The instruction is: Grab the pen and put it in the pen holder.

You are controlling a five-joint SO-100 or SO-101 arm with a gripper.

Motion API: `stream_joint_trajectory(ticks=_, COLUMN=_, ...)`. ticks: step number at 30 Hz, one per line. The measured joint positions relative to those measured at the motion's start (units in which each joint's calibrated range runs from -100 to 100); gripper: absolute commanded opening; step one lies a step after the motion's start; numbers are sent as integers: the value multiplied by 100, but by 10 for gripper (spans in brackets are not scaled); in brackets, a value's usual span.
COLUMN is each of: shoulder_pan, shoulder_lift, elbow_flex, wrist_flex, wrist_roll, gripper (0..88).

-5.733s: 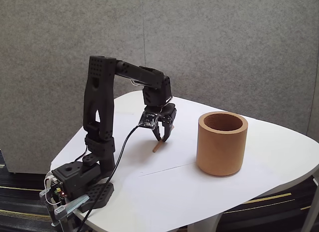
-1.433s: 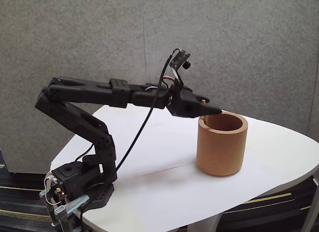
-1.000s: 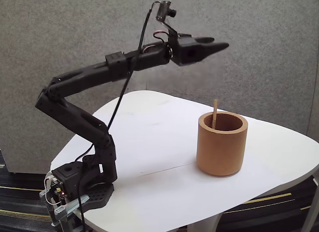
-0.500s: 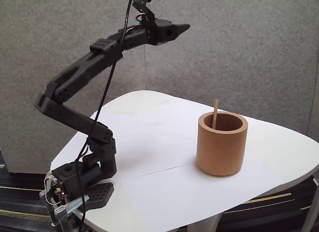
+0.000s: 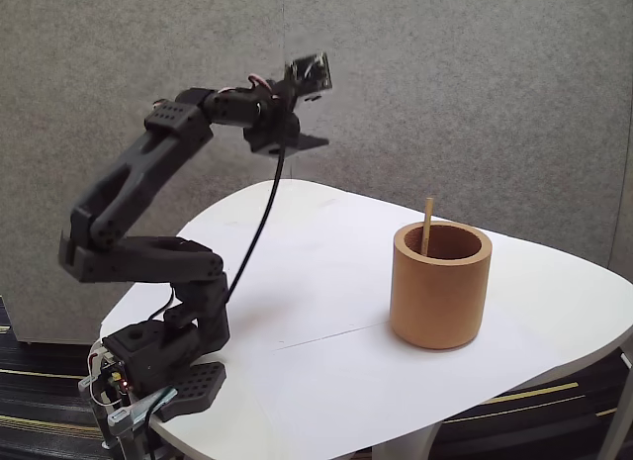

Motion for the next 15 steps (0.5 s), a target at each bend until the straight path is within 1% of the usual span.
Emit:
stream_joint_trajectory(ticks=5, shoulder_pan=29, shoulder_lift=-1177, elbow_flex=1760, wrist_flex=136, wrist_roll=-972, gripper=314)
stream_joint_trajectory(ticks=9, shoulder_pan=29, shoulder_lift=-2015, elbow_flex=2789, wrist_flex=788, wrist_roll=-1573, gripper=314)
stream_joint_trajectory(ticks=12, shoulder_pan=29, shoulder_lift=-2388, elbow_flex=3222, wrist_flex=1593, wrist_roll=-1895, gripper=314)
stream_joint_trajectory(ticks=15, shoulder_pan=37, shoulder_lift=-2557, elbow_flex=3619, wrist_flex=2280, wrist_roll=-2037, gripper=314)
